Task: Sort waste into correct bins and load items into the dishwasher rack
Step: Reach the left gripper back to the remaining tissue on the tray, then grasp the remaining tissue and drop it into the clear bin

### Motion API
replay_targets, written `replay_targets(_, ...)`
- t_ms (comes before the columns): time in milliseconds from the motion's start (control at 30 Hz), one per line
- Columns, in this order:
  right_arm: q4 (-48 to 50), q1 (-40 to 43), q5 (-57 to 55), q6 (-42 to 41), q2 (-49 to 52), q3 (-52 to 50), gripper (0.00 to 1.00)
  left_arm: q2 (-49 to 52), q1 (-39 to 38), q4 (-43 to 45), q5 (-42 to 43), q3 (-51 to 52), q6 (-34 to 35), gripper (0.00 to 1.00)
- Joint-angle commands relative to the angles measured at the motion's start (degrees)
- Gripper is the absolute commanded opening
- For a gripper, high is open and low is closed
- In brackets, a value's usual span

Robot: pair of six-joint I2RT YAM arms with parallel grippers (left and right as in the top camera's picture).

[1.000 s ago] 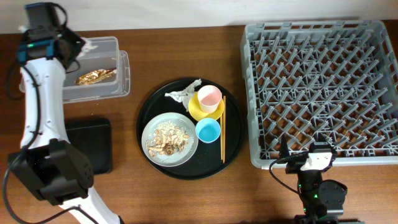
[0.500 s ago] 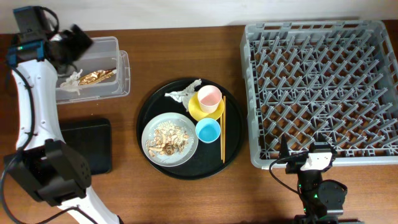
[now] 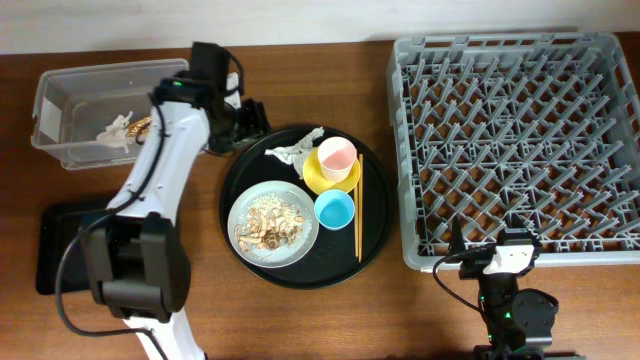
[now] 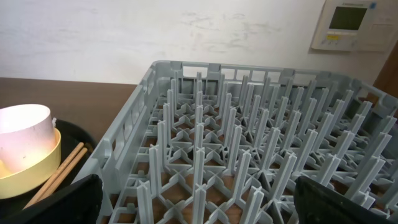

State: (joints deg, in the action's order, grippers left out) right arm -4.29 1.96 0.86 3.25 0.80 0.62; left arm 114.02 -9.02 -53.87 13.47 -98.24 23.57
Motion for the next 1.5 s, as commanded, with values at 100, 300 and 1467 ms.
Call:
replay_targets(100, -0.31, 0.37, -0.7, -0.07, -0.48, -0.31, 0.98, 5.46, -5.27, 12.2, -2.82, 5.25, 10.34, 0.66)
replay_targets(300, -0.31, 0.37, -0.7, -0.07, -0.48, -0.31, 0.98, 9.51, -7.82, 15.1, -7.89, 5.25, 13.33, 0.58)
replay_targets(1467, -0.31, 0.37, -0.7, -0.07, -0.48, -0.31, 0.98, 13.18, -11.96, 16.09, -11.78, 5.57, 19.3, 0.3)
